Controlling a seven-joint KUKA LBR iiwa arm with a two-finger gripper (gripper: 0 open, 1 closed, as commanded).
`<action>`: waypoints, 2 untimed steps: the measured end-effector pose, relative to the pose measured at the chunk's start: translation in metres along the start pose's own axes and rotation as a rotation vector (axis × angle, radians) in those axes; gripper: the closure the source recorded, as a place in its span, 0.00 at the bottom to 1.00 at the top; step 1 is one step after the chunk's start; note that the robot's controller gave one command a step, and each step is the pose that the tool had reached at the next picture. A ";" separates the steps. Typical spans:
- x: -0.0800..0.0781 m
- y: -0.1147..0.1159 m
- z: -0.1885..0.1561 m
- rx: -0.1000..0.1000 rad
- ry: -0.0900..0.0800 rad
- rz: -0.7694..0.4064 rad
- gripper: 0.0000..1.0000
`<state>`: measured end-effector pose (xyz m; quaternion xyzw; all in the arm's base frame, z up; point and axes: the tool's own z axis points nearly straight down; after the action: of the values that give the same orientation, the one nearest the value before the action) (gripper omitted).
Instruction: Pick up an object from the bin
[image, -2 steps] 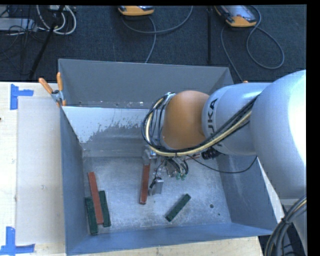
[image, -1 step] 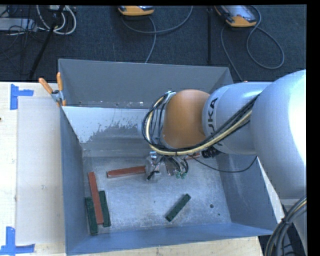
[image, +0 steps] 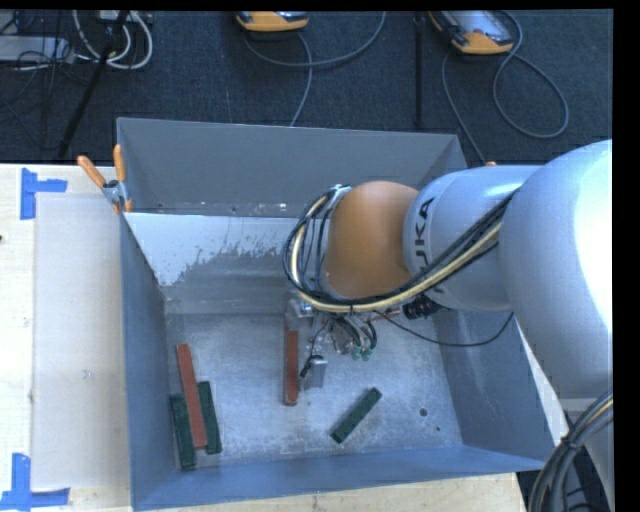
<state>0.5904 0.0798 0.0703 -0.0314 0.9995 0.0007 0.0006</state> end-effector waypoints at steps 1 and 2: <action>0.092 -0.013 0.000 0.001 0.005 -0.483 0.00; 0.104 0.104 -0.037 -0.004 -0.002 -0.453 0.00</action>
Offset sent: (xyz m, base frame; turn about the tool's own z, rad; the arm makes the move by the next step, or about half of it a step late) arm -0.0903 -0.0185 -0.0003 -0.4822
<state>0.4805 0.1771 0.1069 -0.2551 0.9669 0.0026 0.0015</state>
